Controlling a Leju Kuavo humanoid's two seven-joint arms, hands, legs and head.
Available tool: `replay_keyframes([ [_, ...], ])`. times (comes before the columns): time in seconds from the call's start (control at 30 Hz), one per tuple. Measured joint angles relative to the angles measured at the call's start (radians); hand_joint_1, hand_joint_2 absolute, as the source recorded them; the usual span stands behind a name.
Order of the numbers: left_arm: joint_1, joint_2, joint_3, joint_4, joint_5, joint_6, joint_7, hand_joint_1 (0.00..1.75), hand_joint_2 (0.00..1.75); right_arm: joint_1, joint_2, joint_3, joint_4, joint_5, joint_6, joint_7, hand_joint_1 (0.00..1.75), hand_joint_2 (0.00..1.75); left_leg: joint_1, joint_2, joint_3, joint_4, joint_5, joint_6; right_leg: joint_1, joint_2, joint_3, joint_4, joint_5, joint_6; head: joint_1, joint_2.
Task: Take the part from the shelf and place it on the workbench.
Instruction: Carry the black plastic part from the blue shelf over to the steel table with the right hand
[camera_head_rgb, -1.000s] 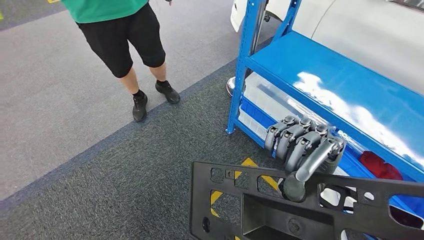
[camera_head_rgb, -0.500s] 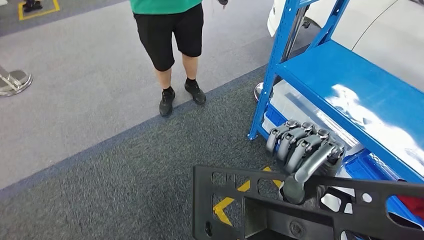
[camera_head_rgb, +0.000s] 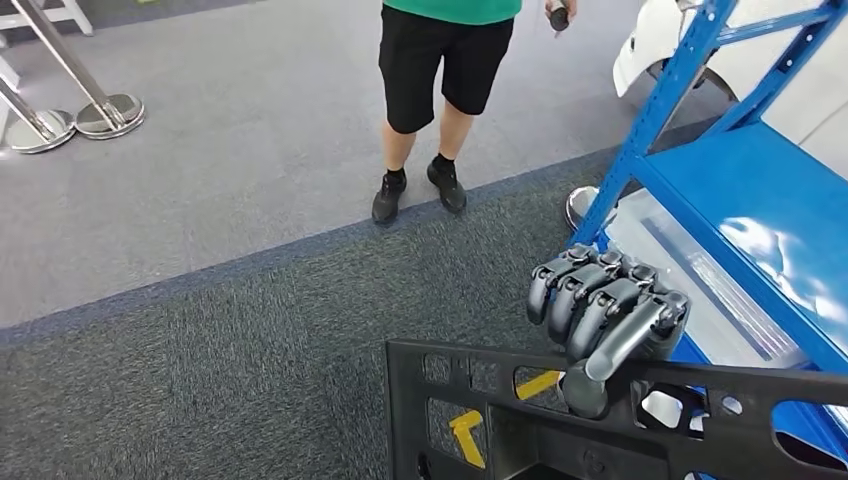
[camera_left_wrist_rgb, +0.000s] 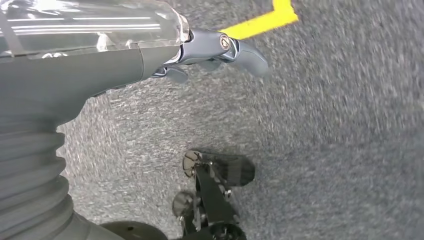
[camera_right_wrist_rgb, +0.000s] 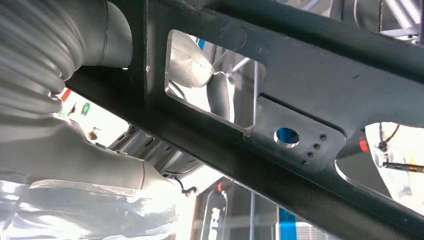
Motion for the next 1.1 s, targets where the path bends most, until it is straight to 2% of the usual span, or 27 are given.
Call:
replay_keyframes([
  [0.03, -0.002, -0.003, 0.000, 0.000, 0.001, 0.000, 0.002, 0.00, 1.75, -0.001, -0.003, 0.001, 0.002, -0.001, 0.000, 0.000, 1.69, 1.75, -0.001, -0.012, -0.002, 0.000, 0.001, 0.003, -0.001, 0.027, -0.034, 0.068, -0.033, 0.001, 0.000, 0.000],
  [0.07, -0.003, -0.006, 0.000, 0.000, 0.002, 0.000, 0.004, 0.00, 1.75, -0.002, -0.006, 0.002, 0.005, -0.002, 0.000, 0.000, 1.69, 1.75, -0.002, -0.025, -0.004, 0.001, 0.002, 0.005, -0.001, 0.042, -0.072, 0.141, -0.062, 0.002, 0.000, 0.000],
  [0.1, -0.002, -0.010, 0.000, 0.000, 0.003, 0.000, 0.008, 0.00, 1.75, -0.002, -0.010, 0.005, 0.008, -0.002, -0.001, 0.000, 1.69, 1.75, -0.003, -0.038, -0.005, 0.002, 0.002, 0.006, -0.002, 0.048, -0.102, 0.195, -0.077, 0.002, 0.000, 0.000],
  [0.13, -0.001, -0.013, 0.000, 0.000, 0.003, 0.000, 0.011, 0.00, 1.75, -0.003, -0.013, 0.008, 0.011, -0.002, -0.004, 0.000, 1.69, 1.75, -0.003, -0.052, -0.006, 0.003, 0.002, 0.006, -0.002, 0.050, -0.117, 0.217, -0.072, 0.002, 0.000, 0.000],
  [0.17, 0.001, -0.016, 0.000, 0.000, 0.001, 0.000, 0.015, 0.00, 1.75, -0.005, -0.017, 0.012, 0.014, -0.001, -0.008, 0.000, 1.69, 1.75, -0.003, -0.067, -0.007, 0.006, 0.002, 0.005, -0.003, 0.052, -0.111, 0.194, -0.046, 0.002, 0.000, 0.000],
  [0.2, 0.002, -0.019, 0.000, 0.000, -0.001, 0.001, 0.019, 0.00, 1.75, -0.007, -0.021, 0.015, 0.016, -0.001, -0.014, 0.000, 1.69, 1.75, -0.003, -0.081, -0.007, 0.009, 0.001, 0.004, -0.005, 0.058, -0.086, 0.134, -0.006, 0.001, 0.000, 0.000],
  [0.27, 0.002, -0.025, 0.000, 0.000, -0.005, 0.002, 0.024, 0.00, 1.75, -0.011, -0.029, 0.019, 0.020, 0.000, -0.023, 0.000, 1.69, 1.75, -0.003, -0.108, -0.011, 0.018, -0.002, -0.003, -0.011, 0.098, -0.027, -0.004, 0.057, -0.001, 0.000, 0.000],
  [0.3, 0.002, -0.027, 0.000, 0.000, -0.006, 0.002, 0.025, 0.00, 1.75, -0.012, -0.033, 0.019, 0.021, 0.000, -0.027, 0.000, 1.69, 1.75, -0.002, -0.118, -0.016, 0.022, -0.003, -0.009, -0.012, 0.114, -0.010, -0.044, 0.069, -0.003, 0.000, 0.000],
  [0.33, 0.003, -0.028, 0.000, 0.000, -0.006, 0.003, 0.027, 0.00, 1.75, -0.012, -0.036, 0.020, 0.022, 0.000, -0.029, 0.000, 1.69, 1.75, -0.002, -0.128, -0.021, 0.024, -0.002, -0.015, -0.011, 0.124, -0.005, -0.060, 0.070, -0.006, 0.000, 0.000],
  [0.4, 0.008, -0.029, 0.000, 0.000, -0.006, 0.004, 0.029, 0.00, 1.75, -0.016, -0.041, 0.022, 0.025, -0.005, -0.030, 0.000, 1.69, 1.75, 0.001, -0.143, -0.028, 0.023, 0.002, -0.029, -0.008, 0.108, -0.006, -0.065, 0.073, -0.017, 0.000, 0.000],
  [0.43, 0.010, -0.029, 0.000, 0.000, -0.006, 0.004, 0.030, 0.00, 1.75, -0.020, -0.042, 0.023, 0.028, -0.010, -0.027, 0.000, 1.69, 1.75, 0.001, -0.134, -0.032, 0.027, -0.001, -0.035, -0.009, 0.098, -0.004, -0.069, 0.076, -0.024, 0.000, 0.000],
  [0.5, 0.010, -0.031, 0.000, 0.000, -0.005, 0.005, 0.031, 0.00, 1.75, -0.028, -0.044, 0.025, 0.033, -0.019, -0.019, 0.000, 1.69, 1.75, -0.001, -0.084, -0.060, 0.085, -0.037, -0.043, -0.010, 0.071, 0.001, -0.079, 0.080, -0.037, 0.000, 0.000],
  [0.53, 0.009, -0.032, 0.000, 0.000, -0.004, 0.005, 0.031, 0.00, 1.75, -0.031, -0.045, 0.025, 0.036, -0.022, -0.016, 0.000, 1.69, 1.75, -0.001, -0.052, -0.087, 0.143, -0.069, -0.047, -0.007, 0.057, 0.002, -0.080, 0.080, -0.041, 0.000, 0.000],
  [0.57, 0.006, -0.033, 0.000, 0.000, -0.004, 0.005, 0.031, 0.00, 1.75, -0.033, -0.045, 0.025, 0.038, -0.025, -0.014, 0.000, 1.69, 1.75, 0.000, -0.033, -0.121, 0.213, -0.103, -0.050, -0.003, 0.042, 0.002, -0.080, 0.079, -0.044, 0.000, 0.000],
  [0.6, 0.006, -0.033, 0.000, 0.000, -0.004, 0.005, 0.031, 0.00, 1.75, -0.034, -0.046, 0.025, 0.042, -0.026, -0.013, 0.000, 1.69, 1.75, 0.002, -0.024, -0.150, 0.273, -0.125, -0.052, -0.001, 0.028, 0.002, -0.080, 0.078, -0.046, 0.000, 0.000],
  [0.63, 0.006, -0.034, 0.000, 0.000, -0.004, 0.005, 0.031, 0.00, 1.75, -0.035, -0.047, 0.025, 0.046, -0.027, -0.013, 0.000, 1.69, 1.75, 0.003, -0.020, -0.164, 0.304, -0.130, -0.054, 0.001, 0.013, 0.003, -0.080, 0.077, -0.046, 0.000, 0.000],
  [0.67, 0.008, -0.034, 0.000, 0.000, -0.004, 0.005, 0.032, 0.00, 1.75, -0.036, -0.047, 0.025, 0.049, -0.028, -0.013, 0.000, 1.69, 1.75, 0.003, -0.016, -0.158, 0.296, -0.117, -0.054, 0.002, -0.001, 0.003, -0.079, 0.075, -0.046, 0.000, 0.000],
  [0.7, 0.009, -0.034, 0.000, 0.000, -0.005, 0.005, 0.032, 0.00, 1.75, -0.039, -0.048, 0.025, 0.053, -0.030, -0.013, 0.000, 1.69, 1.75, 0.003, -0.010, -0.131, 0.248, -0.089, -0.052, 0.003, -0.013, 0.005, -0.079, 0.074, -0.044, 0.000, 0.000],
  [0.73, 0.009, -0.034, 0.000, 0.000, -0.005, 0.004, 0.032, 0.00, 1.75, -0.043, -0.048, 0.025, 0.056, -0.032, -0.012, 0.000, 1.69, 1.75, 0.002, 0.008, -0.089, 0.174, -0.057, -0.049, 0.004, -0.025, 0.008, -0.079, 0.072, -0.042, 0.000, 0.000],
  [0.8, 0.006, -0.035, 0.000, 0.000, -0.005, 0.004, 0.031, 0.00, 1.75, -0.052, -0.049, 0.025, 0.062, -0.036, -0.009, 0.000, 1.69, 1.75, -0.006, 0.042, -0.026, 0.055, -0.021, -0.035, 0.009, -0.044, 0.013, -0.078, 0.067, -0.034, 0.000, 0.000],
  [0.83, 0.005, -0.035, 0.000, 0.000, -0.005, 0.004, 0.031, 0.00, 1.75, -0.057, -0.049, 0.026, 0.065, -0.038, -0.008, 0.000, 1.69, 1.75, -0.010, 0.050, -0.013, 0.029, -0.017, -0.027, 0.011, -0.053, 0.014, -0.078, 0.065, -0.029, 0.000, 0.000],
  [0.9, 0.006, -0.036, 0.000, 0.000, -0.004, 0.005, 0.030, 0.00, 1.75, -0.069, -0.049, 0.030, 0.075, -0.039, -0.005, 0.000, 1.69, 1.75, -0.014, 0.032, -0.015, 0.022, -0.016, -0.013, 0.012, -0.069, 0.017, -0.079, 0.063, -0.019, 0.000, 0.000],
  [0.93, 0.008, -0.037, 0.000, 0.000, -0.004, 0.005, 0.030, 0.00, 1.75, -0.076, -0.049, 0.034, 0.080, -0.039, -0.004, 0.000, 1.69, 1.75, -0.013, 0.022, -0.013, 0.018, -0.014, -0.007, 0.009, -0.067, 0.019, -0.076, 0.059, -0.014, 0.000, 0.000],
  [1.0, 0.008, -0.039, 0.000, 0.000, -0.003, 0.011, 0.030, 0.00, 1.75, -0.088, -0.049, 0.041, 0.089, -0.039, -0.009, 0.000, 1.69, 1.75, -0.009, 0.001, -0.008, 0.008, -0.007, 0.005, 0.004, -0.023, 0.000, -0.026, 0.025, -0.004, 0.000, 0.000],
  [1.07, 0.003, -0.041, 0.000, 0.000, -0.003, 0.026, 0.030, 0.00, 1.75, -0.094, -0.050, 0.047, 0.098, -0.039, -0.019, 0.000, 1.69, 1.75, -0.008, -0.021, -0.008, 0.006, -0.003, 0.012, 0.001, 0.033, -0.062, 0.102, -0.039, 0.000, 0.000, 0.000],
  [1.1, 0.002, -0.041, 0.000, 0.000, -0.002, 0.035, 0.030, 0.00, 1.75, -0.094, -0.051, 0.050, 0.102, -0.039, -0.026, 0.000, 1.69, 1.75, -0.008, -0.034, -0.009, 0.007, -0.002, 0.014, 0.000, 0.044, -0.097, 0.169, -0.064, 0.001, 0.000, 0.000],
])
